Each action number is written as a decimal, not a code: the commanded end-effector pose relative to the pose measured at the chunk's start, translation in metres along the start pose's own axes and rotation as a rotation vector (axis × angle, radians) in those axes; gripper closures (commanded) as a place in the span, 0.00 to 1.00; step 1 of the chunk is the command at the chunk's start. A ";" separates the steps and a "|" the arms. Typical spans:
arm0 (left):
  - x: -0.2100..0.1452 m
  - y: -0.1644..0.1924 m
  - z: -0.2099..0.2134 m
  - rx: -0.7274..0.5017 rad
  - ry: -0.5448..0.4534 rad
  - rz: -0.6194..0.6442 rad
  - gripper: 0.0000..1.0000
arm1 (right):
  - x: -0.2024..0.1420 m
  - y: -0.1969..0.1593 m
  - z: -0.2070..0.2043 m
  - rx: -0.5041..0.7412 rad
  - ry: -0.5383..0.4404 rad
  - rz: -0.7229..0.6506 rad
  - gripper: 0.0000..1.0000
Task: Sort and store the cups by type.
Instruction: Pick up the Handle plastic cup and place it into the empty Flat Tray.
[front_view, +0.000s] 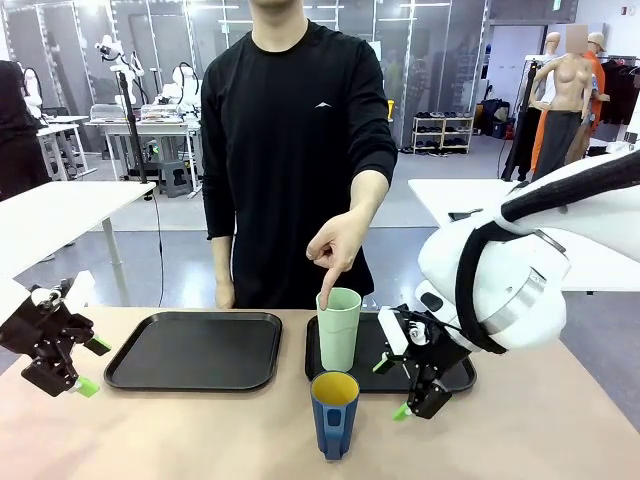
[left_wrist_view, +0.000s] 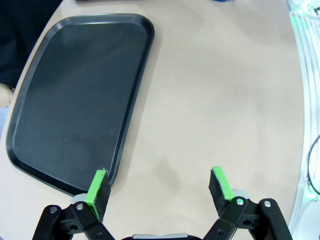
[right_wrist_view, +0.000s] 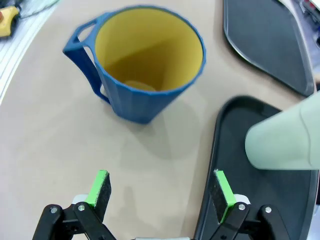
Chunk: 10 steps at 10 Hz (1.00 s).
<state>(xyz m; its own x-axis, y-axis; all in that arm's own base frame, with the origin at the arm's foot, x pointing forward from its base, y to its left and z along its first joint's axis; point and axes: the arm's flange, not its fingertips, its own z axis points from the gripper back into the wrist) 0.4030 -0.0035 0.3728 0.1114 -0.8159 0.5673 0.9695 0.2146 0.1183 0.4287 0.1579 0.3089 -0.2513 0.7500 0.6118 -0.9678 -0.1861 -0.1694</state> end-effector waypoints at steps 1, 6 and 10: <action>0.000 0.000 0.000 0.013 0.014 -0.001 0.00 | -0.023 -0.002 -0.013 0.011 -0.128 0.005 0.00; 0.000 0.000 0.000 0.013 0.014 -0.001 0.00 | -0.052 -0.003 -0.030 0.023 -0.436 -0.003 0.00; 0.000 0.000 0.000 0.013 0.014 -0.001 0.00 | -0.067 -0.005 -0.042 0.028 -0.540 -0.013 0.00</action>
<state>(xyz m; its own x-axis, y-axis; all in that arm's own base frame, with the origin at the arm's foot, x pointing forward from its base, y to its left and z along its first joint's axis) 0.4031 -0.0034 0.3728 0.1115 -0.8159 0.5673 0.9694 0.2149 0.1185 0.4508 0.1405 0.2618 -0.1870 0.3592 0.9143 -0.9717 -0.2042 -0.1186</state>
